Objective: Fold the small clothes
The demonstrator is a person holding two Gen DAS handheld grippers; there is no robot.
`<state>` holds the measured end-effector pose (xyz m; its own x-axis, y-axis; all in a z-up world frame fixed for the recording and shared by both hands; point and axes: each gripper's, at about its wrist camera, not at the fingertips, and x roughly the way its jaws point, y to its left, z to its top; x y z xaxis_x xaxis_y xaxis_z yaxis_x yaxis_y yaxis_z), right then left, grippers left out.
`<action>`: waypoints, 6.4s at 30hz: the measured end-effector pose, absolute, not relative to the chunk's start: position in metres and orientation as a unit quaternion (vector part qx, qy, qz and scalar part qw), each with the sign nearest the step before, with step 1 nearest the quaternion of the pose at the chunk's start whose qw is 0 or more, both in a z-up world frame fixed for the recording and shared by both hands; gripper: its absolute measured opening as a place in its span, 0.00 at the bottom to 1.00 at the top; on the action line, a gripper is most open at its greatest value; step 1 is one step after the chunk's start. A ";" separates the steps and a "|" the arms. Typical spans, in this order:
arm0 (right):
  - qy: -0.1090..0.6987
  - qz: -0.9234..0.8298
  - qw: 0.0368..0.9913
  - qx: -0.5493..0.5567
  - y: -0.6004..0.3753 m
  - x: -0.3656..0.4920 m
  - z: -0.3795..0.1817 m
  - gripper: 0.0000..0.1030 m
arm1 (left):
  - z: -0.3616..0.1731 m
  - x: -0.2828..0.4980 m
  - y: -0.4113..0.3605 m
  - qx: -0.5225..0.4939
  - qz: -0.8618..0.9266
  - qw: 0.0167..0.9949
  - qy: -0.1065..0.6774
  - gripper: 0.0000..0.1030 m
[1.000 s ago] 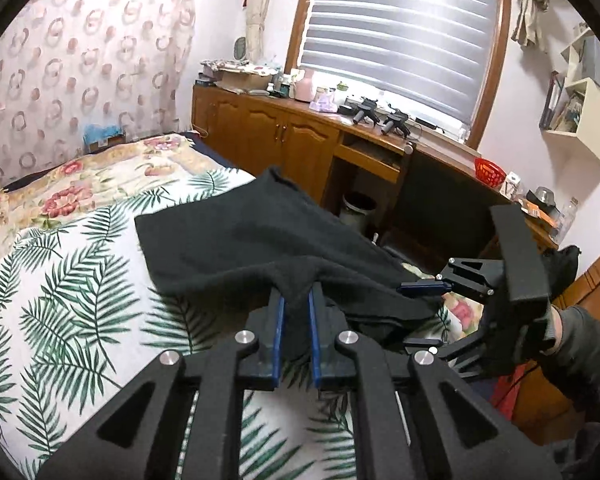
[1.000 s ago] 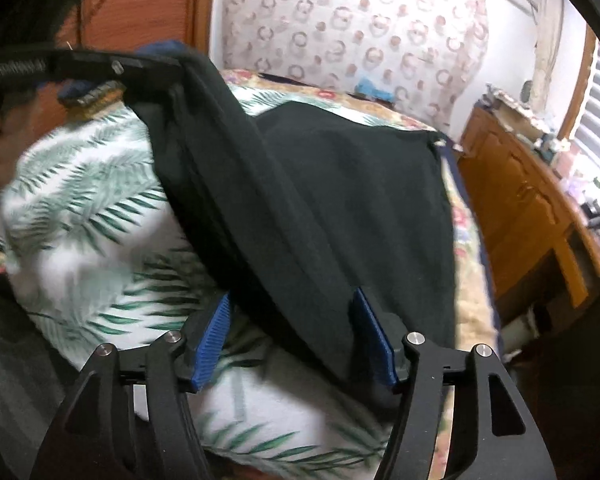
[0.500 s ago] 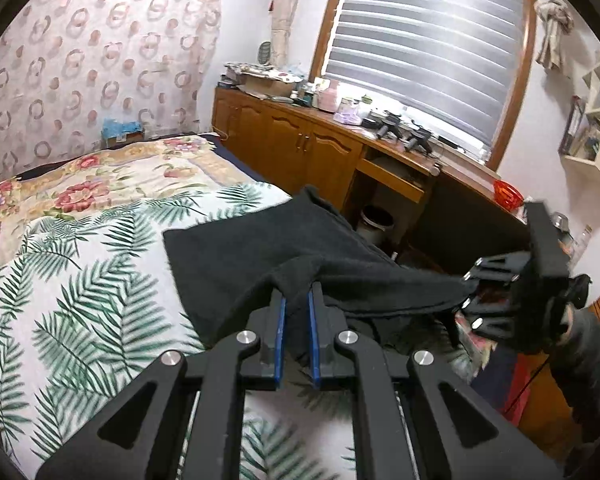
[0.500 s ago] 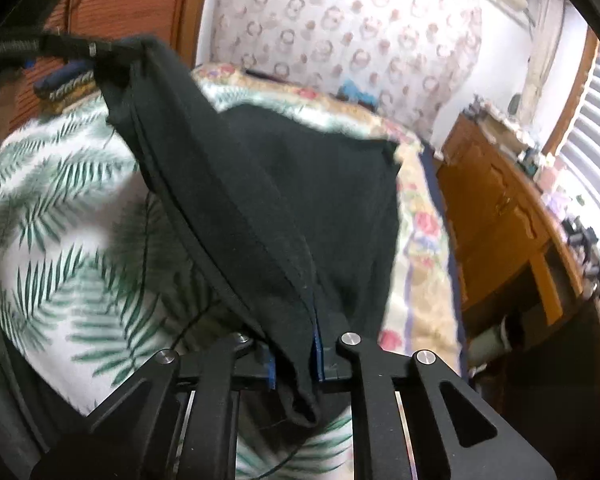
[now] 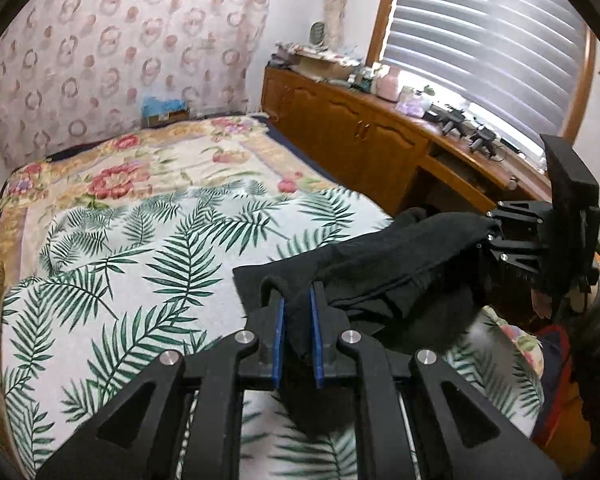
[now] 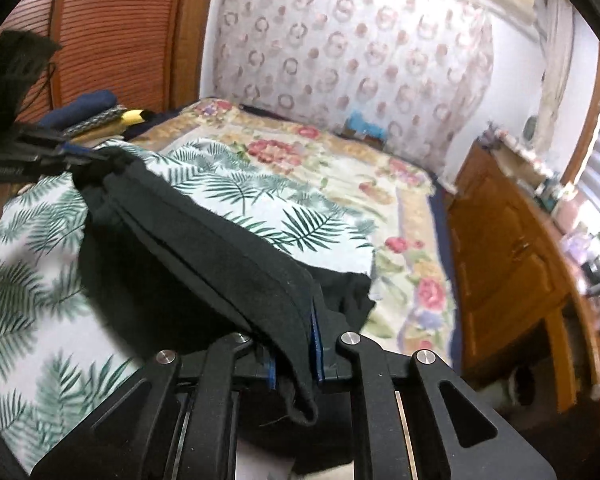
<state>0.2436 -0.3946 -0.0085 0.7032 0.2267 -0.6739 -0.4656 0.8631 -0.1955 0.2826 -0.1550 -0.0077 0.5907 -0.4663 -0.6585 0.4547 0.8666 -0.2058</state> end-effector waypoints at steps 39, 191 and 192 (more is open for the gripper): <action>0.395 0.186 0.889 -0.137 -0.416 0.270 -0.034 0.14 | -0.061 0.329 -0.169 0.040 -0.240 0.871 0.427 0.45; 0.198 0.201 0.959 -0.030 -0.213 0.104 0.068 0.81 | 0.033 0.078 0.023 -0.016 0.008 0.975 0.223 0.56; 0.197 0.199 0.959 -0.031 -0.214 0.103 0.068 0.81 | 0.033 0.079 0.023 -0.017 0.009 0.975 0.223 0.56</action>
